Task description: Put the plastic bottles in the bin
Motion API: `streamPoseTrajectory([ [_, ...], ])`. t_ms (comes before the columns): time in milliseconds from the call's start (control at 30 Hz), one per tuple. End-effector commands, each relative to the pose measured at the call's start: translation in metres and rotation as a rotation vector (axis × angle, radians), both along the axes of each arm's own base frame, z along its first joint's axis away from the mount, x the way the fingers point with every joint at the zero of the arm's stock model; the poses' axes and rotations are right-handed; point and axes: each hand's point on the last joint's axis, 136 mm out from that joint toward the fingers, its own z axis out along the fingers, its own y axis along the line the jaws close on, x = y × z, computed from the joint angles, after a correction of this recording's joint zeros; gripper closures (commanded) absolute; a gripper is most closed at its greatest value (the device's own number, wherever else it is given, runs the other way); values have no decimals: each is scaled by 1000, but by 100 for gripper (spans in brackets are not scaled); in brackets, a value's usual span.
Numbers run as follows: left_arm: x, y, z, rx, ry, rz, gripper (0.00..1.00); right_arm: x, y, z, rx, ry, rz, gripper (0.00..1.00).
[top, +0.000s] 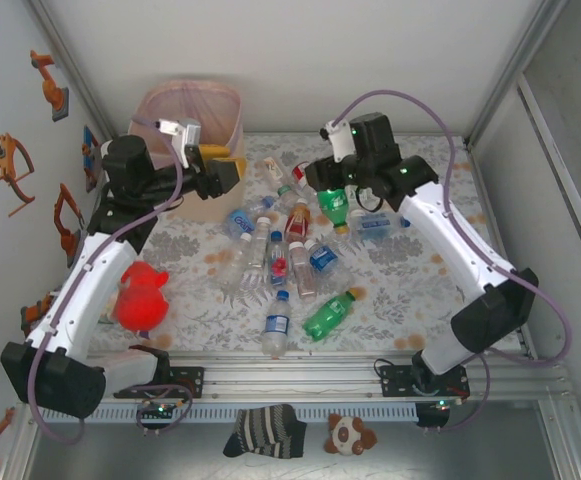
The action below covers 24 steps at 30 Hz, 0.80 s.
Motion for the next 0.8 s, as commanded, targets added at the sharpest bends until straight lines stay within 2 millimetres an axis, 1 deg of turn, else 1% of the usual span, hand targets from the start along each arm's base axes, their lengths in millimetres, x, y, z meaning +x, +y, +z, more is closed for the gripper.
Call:
streamPoseTrajectory([
  [0, -16, -19, 23, -68, -82, -132, 23, -15, 14, 66, 205, -112, 76, 50],
  [33, -19, -24, 24, -70, -88, -154, 23, -19, 15, 77, 234, -136, 86, 50],
  [133, -27, -38, 29, -80, -109, -220, 23, -29, 16, 103, 301, -192, 118, 50],
  [367, -42, -75, 34, -103, -130, -349, 21, -55, 21, 154, 484, -290, 215, 50],
  [433, -48, -86, 36, -110, -129, -392, 21, -61, 23, 163, 528, -299, 246, 50],
  [533, -57, -100, 38, -118, -135, -451, 20, -70, 27, 172, 577, -299, 291, 50],
  [767, -77, -119, 43, -144, -142, -572, 19, -92, 37, 183, 633, -299, 410, 50],
])
